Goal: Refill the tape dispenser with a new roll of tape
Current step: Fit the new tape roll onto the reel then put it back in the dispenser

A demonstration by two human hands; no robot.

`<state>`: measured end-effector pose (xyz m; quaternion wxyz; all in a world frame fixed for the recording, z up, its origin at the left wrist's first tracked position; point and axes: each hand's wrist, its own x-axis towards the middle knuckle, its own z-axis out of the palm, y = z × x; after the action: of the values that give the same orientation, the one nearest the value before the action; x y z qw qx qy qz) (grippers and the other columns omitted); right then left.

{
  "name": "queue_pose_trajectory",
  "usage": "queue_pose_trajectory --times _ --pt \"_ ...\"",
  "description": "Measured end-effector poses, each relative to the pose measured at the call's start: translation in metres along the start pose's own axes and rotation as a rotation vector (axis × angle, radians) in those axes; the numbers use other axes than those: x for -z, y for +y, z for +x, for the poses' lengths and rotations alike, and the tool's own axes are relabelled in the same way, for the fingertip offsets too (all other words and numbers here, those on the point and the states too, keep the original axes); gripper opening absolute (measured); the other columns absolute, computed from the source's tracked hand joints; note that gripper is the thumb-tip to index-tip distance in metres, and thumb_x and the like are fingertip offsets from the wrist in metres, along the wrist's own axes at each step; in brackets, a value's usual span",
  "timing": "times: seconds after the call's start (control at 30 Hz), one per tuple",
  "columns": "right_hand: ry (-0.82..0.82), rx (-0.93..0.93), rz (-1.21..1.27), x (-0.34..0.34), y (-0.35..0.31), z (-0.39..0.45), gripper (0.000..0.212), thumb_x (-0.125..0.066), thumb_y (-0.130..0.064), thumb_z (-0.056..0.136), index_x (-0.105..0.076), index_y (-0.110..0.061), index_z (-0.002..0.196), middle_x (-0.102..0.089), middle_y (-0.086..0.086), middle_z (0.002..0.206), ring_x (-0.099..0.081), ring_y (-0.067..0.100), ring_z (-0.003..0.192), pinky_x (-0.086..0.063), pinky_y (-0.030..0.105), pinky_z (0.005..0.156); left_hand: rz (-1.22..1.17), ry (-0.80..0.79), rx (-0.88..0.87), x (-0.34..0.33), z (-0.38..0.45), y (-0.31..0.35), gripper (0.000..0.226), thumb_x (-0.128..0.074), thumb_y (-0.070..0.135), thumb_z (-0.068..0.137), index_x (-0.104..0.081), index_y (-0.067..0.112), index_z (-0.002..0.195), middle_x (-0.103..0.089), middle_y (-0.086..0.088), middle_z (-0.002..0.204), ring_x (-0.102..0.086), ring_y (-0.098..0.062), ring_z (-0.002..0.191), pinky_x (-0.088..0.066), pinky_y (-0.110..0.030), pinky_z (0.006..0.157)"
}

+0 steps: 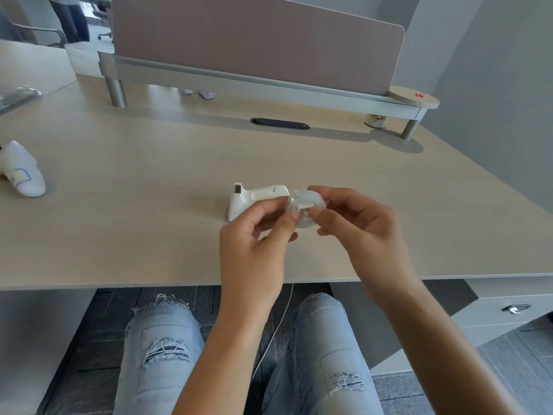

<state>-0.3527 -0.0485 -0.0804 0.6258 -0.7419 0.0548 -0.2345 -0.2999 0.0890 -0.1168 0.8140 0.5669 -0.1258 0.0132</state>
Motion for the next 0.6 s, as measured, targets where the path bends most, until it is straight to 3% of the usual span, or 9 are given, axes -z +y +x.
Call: queue_pose_trajectory --times 0.13,0.27,0.37,0.43,0.6 --pt "-0.040 -0.003 -0.053 0.000 0.003 0.010 0.017 -0.080 -0.008 0.089 -0.080 -0.012 0.105 -0.082 0.013 0.101 -0.070 0.012 0.084 -0.057 0.022 0.078 0.080 0.021 -0.016 0.000 0.005 -0.001 0.020 -0.076 0.012 0.091 -0.081 0.014 0.110 -0.084 0.000 0.098 -0.078 -0.018 0.092 -0.064 -0.048 0.090" --pt "-0.053 -0.055 -0.005 0.000 0.010 0.029 0.017 -0.079 -0.006 0.089 -0.077 -0.002 0.105 -0.079 0.022 0.098 -0.073 0.020 0.081 -0.062 0.032 0.083 0.061 0.061 0.024 0.000 0.020 -0.005 0.020 -0.076 0.007 0.092 -0.081 0.012 0.110 -0.084 -0.003 0.101 -0.079 -0.022 0.097 -0.062 -0.046 0.094" --pt "-0.073 -0.081 -0.002 -0.001 0.014 0.045 0.017 -0.080 -0.008 0.088 -0.076 -0.005 0.105 -0.080 0.020 0.098 -0.075 0.022 0.081 -0.064 0.038 0.084 0.095 0.065 0.008 -0.002 0.032 -0.006 0.018 -0.075 0.005 0.093 -0.082 0.014 0.106 -0.085 0.000 0.094 -0.080 -0.019 0.090 -0.063 -0.031 0.082" --pt "-0.102 -0.075 -0.023 -0.001 0.016 0.059 0.017 -0.081 -0.010 0.088 -0.078 -0.009 0.105 -0.081 0.016 0.098 -0.074 0.021 0.081 -0.063 0.035 0.080 0.132 0.068 -0.018 -0.005 0.041 -0.005 0.018 -0.075 0.005 0.093 -0.083 0.015 0.106 -0.084 0.002 0.092 -0.079 -0.011 0.086 -0.059 -0.019 0.075" --pt "-0.142 -0.050 -0.005 0.000 0.019 0.093 0.016 -0.082 -0.011 0.085 -0.079 -0.010 0.100 -0.083 0.002 0.093 -0.074 0.013 0.079 -0.059 0.025 0.078 0.246 0.114 -0.100 -0.010 0.066 -0.003 0.023 -0.073 0.003 0.094 -0.079 0.017 0.111 -0.081 0.007 0.102 -0.078 -0.005 0.093 -0.058 -0.018 0.081"
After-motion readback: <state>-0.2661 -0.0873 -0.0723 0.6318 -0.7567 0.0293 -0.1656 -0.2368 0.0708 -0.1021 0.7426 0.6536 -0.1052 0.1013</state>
